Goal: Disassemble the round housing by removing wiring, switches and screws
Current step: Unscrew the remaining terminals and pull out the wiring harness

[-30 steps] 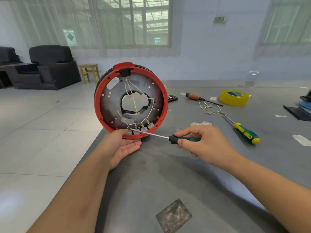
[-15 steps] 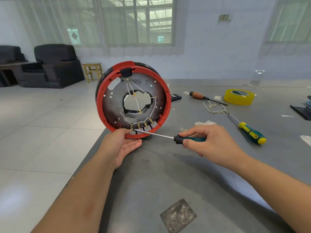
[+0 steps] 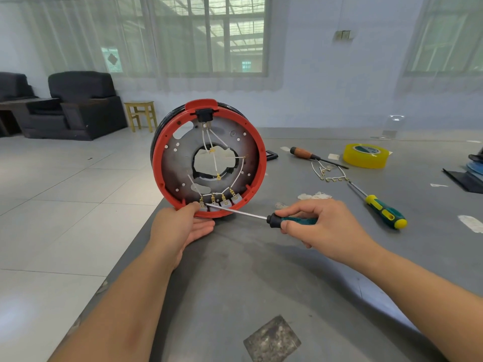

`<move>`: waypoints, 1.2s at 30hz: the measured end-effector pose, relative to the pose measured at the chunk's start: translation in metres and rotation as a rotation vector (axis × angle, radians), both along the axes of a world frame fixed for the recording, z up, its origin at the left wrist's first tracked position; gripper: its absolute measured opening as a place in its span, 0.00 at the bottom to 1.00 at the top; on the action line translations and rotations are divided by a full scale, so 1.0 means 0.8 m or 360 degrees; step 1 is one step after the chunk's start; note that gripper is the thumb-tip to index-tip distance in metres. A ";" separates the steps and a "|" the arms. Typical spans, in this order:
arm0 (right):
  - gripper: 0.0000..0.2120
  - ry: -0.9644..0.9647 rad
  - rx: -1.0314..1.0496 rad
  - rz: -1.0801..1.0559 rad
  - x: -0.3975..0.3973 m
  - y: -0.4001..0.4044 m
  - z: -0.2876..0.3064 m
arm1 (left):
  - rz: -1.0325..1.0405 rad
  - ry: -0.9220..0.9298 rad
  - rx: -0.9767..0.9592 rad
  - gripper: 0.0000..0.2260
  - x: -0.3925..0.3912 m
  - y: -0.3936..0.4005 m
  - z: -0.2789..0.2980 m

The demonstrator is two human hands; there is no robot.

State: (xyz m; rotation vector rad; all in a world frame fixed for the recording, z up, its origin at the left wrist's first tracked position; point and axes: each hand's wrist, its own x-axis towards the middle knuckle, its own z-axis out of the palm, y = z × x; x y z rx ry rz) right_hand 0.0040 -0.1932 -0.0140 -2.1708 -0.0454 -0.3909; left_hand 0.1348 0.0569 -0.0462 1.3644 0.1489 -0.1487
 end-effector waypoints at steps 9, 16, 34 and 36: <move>0.12 -0.0005 0.0024 0.0003 0.000 0.000 0.001 | 0.0029 -0.0039 0.0002 0.10 0.001 -0.004 -0.003; 0.10 -0.0022 -0.0026 0.0006 0.000 -0.001 -0.002 | 0.0006 0.0010 0.0035 0.04 0.002 -0.004 -0.001; 0.11 -0.0095 -0.0135 0.0031 0.002 -0.010 0.006 | -0.0048 0.0002 0.0027 0.05 0.002 0.000 -0.002; 0.11 -0.0095 -0.0144 0.0035 0.003 -0.011 0.005 | -0.0047 0.0004 0.0018 0.05 0.002 0.001 -0.002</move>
